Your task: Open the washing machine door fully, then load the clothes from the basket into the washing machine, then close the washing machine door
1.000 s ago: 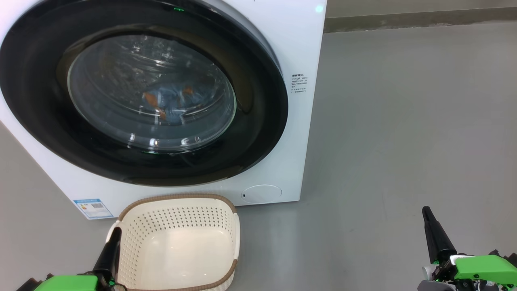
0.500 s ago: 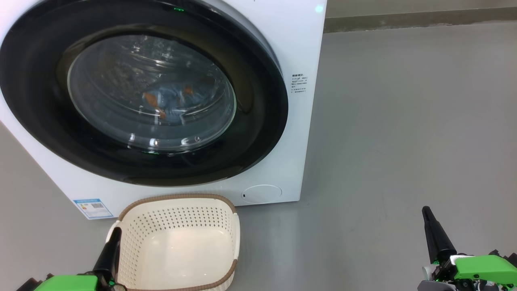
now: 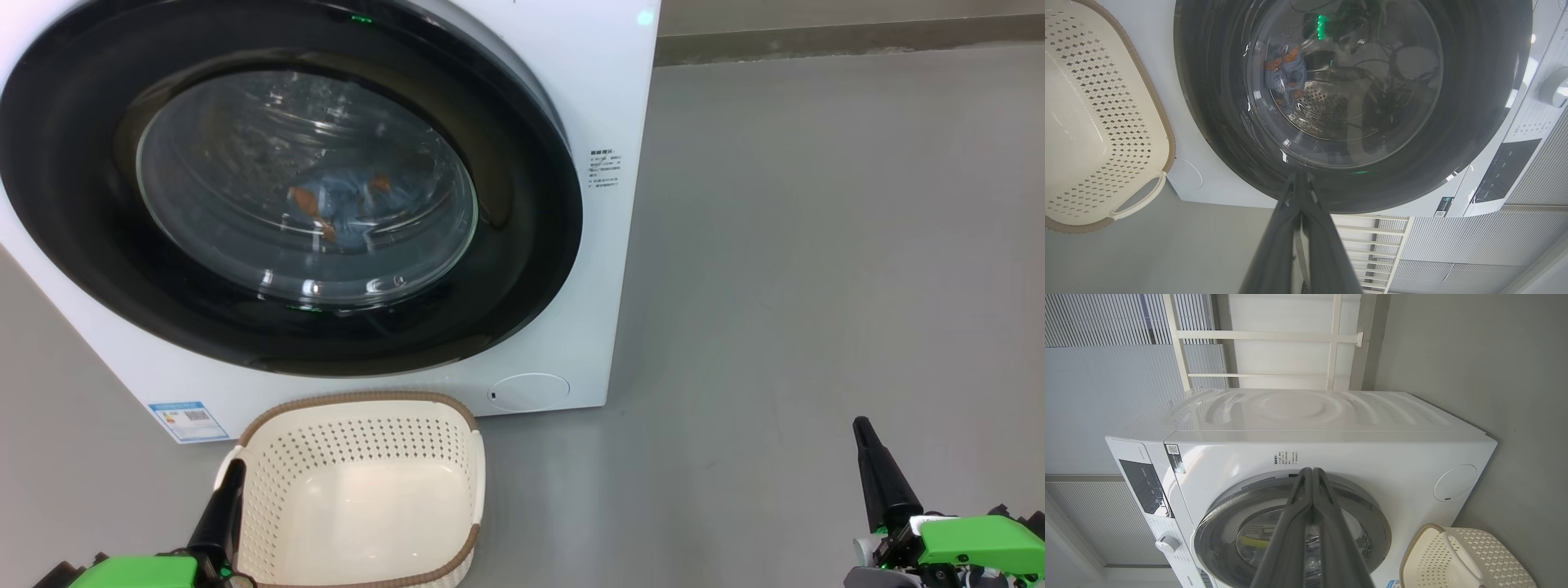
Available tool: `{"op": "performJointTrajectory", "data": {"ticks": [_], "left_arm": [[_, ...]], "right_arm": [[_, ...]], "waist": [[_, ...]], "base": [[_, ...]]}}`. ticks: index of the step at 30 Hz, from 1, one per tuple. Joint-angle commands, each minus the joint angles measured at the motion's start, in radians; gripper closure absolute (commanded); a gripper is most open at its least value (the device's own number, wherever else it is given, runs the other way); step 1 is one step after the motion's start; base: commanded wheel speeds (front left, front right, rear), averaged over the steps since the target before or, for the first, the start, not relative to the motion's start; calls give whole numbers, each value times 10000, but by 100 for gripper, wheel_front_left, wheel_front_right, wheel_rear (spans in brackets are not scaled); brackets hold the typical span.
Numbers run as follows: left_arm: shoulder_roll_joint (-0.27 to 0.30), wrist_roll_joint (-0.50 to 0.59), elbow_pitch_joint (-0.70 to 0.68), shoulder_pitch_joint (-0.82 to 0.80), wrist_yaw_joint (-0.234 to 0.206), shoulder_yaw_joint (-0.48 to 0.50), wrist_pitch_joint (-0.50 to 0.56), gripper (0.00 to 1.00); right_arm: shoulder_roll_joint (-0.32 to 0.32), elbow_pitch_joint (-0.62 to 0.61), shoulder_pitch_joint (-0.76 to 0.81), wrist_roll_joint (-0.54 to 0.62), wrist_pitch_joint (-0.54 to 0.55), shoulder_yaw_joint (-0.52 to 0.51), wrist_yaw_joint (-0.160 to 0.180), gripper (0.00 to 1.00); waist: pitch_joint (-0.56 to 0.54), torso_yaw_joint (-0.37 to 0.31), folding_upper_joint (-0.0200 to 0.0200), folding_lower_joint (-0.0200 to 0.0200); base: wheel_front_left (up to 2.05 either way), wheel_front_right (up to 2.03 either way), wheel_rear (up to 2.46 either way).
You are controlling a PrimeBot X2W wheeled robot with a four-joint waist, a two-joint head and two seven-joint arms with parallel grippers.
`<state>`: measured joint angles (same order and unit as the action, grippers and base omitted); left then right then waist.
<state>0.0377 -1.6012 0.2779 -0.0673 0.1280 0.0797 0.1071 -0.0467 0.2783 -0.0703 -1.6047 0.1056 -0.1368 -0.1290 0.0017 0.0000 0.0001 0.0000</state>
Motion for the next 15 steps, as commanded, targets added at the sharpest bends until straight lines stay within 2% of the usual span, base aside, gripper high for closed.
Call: {"op": "performJointTrajectory", "data": {"ticks": [1,15], "left_arm": [[130,-66,-295,-447,27,351,67,100],[129,-65,-296,-447,27,352,68,100]], "right_arm": [[-35,-304,-415,-33,82,221,-17,100],[-35,-304,-415,-33,81,222,-17,100]], "waist": [[0,0,-1,0],[0,0,-1,0]], "base": [[0,0,0],[0,0,0]]}}
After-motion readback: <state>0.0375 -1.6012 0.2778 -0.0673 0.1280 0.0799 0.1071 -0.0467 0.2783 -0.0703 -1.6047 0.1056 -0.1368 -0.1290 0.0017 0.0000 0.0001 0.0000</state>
